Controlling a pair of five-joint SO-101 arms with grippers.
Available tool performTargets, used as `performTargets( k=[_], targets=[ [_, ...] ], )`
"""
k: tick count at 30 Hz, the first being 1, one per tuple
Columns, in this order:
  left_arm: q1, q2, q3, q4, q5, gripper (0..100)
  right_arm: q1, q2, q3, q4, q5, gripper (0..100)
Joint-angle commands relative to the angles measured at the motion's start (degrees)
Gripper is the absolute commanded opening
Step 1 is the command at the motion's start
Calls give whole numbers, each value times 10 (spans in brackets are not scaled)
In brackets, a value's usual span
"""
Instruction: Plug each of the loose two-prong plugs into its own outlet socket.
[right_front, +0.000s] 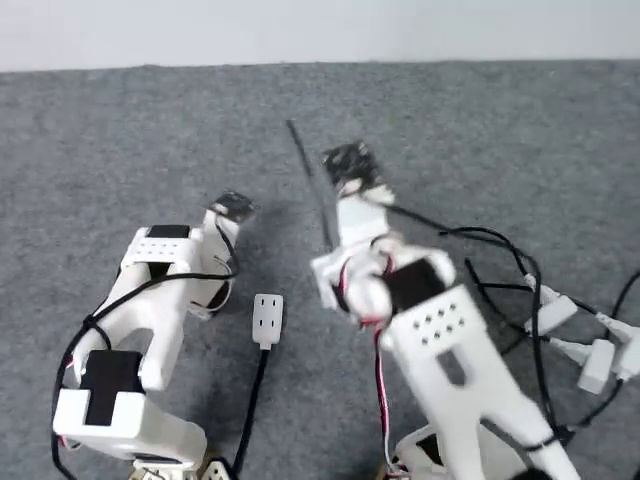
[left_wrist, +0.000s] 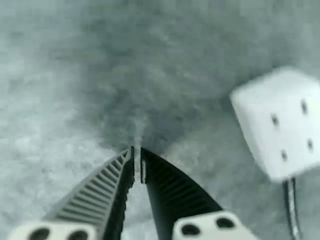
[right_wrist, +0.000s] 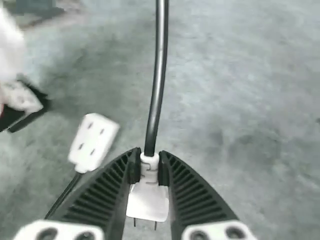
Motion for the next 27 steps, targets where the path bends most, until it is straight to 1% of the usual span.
performTargets(
  k=[1,4,8,11,15,20,23,25,27],
  targets=[
    [17,-39,11,15,-65,11,-44,-47,42,-42,4,8],
    [18,-70,41,3,-82,11,-83,-47,84,-69,4,8],
    [39,-119,87,-5,-113,11,-116,-47,105,-90,4,8],
    [49,-161,126,-23,-116,11,-120,-47,105,-91,4,8],
    [54,-211,166,-29,-141,11,-119,-47,105,-91,5,8],
    [86,-276,228,-29,-188,11,-118,-48,105,-91,4,8],
    [89,-323,254,-33,-192,11,-118,-52,104,-91,4,8],
    [87,-346,270,-51,-188,12,-118,-52,104,-100,3,8],
    [86,-359,279,-70,-157,12,-111,-51,104,-114,-18,8]
  ],
)
